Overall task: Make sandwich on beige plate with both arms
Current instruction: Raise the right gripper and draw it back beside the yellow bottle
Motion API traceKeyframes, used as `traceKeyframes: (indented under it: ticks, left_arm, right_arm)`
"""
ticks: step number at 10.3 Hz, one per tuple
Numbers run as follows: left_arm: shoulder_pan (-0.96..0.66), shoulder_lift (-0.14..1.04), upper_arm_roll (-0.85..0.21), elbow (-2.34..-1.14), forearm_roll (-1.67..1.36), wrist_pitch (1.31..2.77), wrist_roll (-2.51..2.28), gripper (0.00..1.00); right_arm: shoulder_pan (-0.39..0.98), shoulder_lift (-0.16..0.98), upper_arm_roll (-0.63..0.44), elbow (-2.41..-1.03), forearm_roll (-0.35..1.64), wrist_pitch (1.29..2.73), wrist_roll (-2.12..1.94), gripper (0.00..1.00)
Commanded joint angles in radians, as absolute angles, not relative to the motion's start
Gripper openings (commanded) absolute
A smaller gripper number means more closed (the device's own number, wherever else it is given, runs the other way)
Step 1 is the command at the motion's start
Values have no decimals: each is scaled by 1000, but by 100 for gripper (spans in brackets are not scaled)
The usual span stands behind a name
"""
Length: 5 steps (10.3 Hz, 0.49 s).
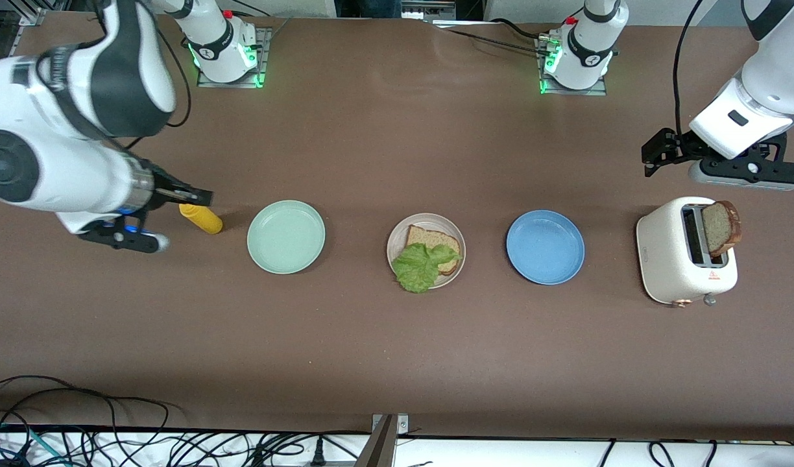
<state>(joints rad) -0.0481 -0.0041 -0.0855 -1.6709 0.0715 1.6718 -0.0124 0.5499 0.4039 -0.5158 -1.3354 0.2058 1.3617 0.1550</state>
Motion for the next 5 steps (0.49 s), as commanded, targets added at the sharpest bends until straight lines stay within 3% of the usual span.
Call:
traceKeyframes:
  ticks: [1, 3, 5]
  left_arm:
    - [-48, 3, -84, -1652, 63, 1657, -12, 100]
    - [-43, 5, -84, -1652, 63, 1657, -12, 100]
    - [-38, 5, -84, -1652, 63, 1657, -11, 100]
  right_arm:
    - [554, 342, -639, -1445, 232, 1371, -150, 100]
    - [502, 348, -707, -1491, 296, 1374, -408, 100]
    - [396, 356, -707, -1554, 351, 1422, -677, 100]
